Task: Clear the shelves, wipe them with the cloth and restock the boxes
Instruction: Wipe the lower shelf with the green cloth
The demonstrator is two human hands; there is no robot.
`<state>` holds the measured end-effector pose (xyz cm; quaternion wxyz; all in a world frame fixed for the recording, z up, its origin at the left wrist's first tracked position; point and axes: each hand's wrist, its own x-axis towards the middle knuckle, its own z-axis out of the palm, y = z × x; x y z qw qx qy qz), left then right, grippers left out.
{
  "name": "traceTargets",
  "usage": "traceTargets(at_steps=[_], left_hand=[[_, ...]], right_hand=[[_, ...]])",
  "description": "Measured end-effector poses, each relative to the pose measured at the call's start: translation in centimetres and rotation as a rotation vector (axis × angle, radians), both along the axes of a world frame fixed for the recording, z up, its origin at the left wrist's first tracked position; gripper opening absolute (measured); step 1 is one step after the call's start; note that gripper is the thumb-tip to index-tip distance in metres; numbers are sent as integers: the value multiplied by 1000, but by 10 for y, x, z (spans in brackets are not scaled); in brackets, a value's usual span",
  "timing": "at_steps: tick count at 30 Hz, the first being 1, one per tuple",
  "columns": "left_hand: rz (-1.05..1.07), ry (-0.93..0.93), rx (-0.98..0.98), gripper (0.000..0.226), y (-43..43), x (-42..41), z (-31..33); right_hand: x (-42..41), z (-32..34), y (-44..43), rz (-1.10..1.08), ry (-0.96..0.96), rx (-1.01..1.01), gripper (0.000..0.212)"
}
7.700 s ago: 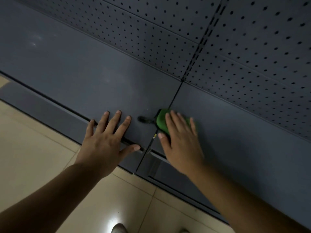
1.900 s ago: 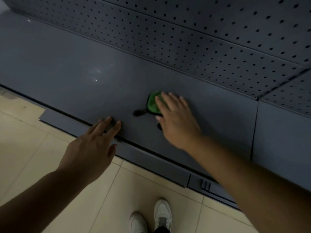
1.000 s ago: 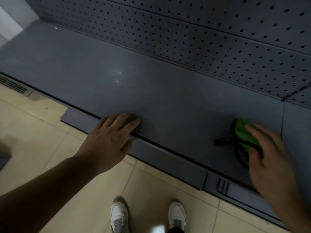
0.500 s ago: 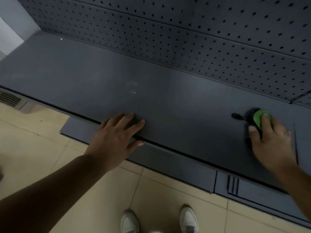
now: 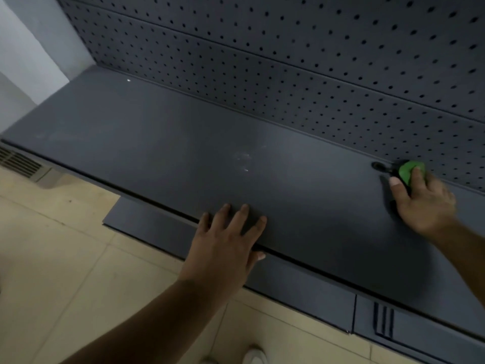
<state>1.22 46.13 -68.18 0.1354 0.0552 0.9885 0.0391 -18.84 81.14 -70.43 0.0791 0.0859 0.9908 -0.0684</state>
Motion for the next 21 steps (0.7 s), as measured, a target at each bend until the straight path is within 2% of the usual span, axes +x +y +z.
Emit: traceTargets(at_steps=[5,9,13,18,21], left_hand=[[-12,9,-10,69,-6,-1,-5],[-20,123,34,64,-10,0,-8],[8,204,72,73,-13,0,-3],[-40,178,29,80,-25,0,6],[-44,142,26,84,-30,0,7]], right_hand=[[-13,-3,-48,123,19,7,100],[0,-1,-113,345,23,35,103],[53,0,-164,597,4,-34,97],[130,7,-173,800,-35,-62,75],[163,6,-162,849,-15,-60,60]])
